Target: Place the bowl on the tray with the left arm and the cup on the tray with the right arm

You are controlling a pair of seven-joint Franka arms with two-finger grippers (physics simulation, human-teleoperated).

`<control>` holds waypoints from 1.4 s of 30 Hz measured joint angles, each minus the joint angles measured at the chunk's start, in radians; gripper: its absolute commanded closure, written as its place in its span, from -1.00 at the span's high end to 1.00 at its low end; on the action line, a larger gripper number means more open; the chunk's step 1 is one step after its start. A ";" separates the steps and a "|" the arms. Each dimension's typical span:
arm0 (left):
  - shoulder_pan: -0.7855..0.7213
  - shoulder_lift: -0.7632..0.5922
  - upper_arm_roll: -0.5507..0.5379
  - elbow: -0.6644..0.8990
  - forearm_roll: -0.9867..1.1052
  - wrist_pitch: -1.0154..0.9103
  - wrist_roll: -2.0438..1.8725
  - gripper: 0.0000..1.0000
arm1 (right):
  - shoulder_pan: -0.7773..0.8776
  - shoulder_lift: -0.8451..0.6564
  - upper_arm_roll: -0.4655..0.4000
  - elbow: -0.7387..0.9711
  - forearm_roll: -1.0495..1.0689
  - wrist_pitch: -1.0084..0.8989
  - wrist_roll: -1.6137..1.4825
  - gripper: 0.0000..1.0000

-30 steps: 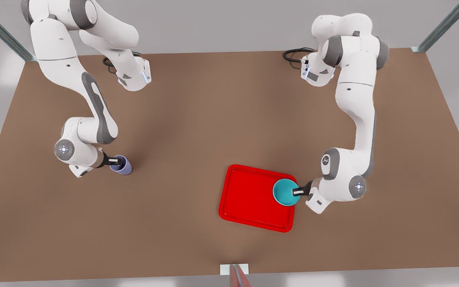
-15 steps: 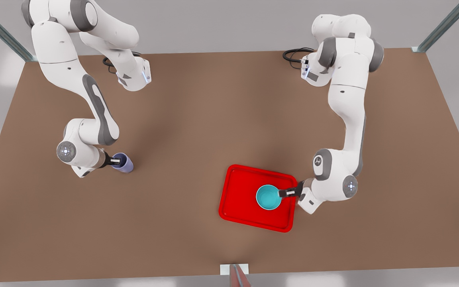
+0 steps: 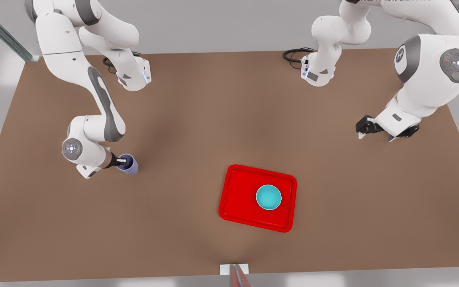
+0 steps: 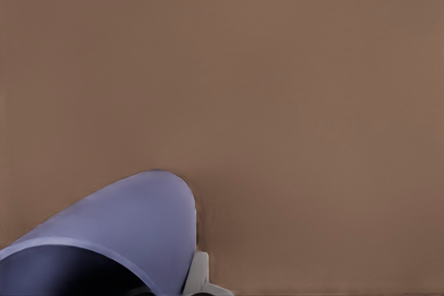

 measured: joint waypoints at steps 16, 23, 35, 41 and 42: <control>-0.004 0.032 0.009 -0.003 0.042 -0.036 -0.039 1.00 | 0.133 0.053 0.170 0.144 0.105 -0.008 0.400 -0.57; -0.005 0.026 0.012 -0.003 0.035 -0.074 -0.043 1.00 | 0.295 0.183 0.167 0.343 0.108 -0.005 0.656 -0.57; -0.005 0.021 0.021 -0.002 0.033 -0.083 -0.043 1.00 | 0.587 0.477 0.039 0.765 0.166 -0.025 0.948 -0.57; 0.000 0.026 0.021 -0.002 0.032 -0.080 -0.042 1.00 | 0.692 0.620 -0.002 0.935 0.164 -0.017 1.073 -0.57; 0.000 0.026 0.021 -0.001 0.032 -0.078 -0.042 1.00 | 0.691 0.626 -0.010 0.937 0.163 -0.013 1.072 -0.57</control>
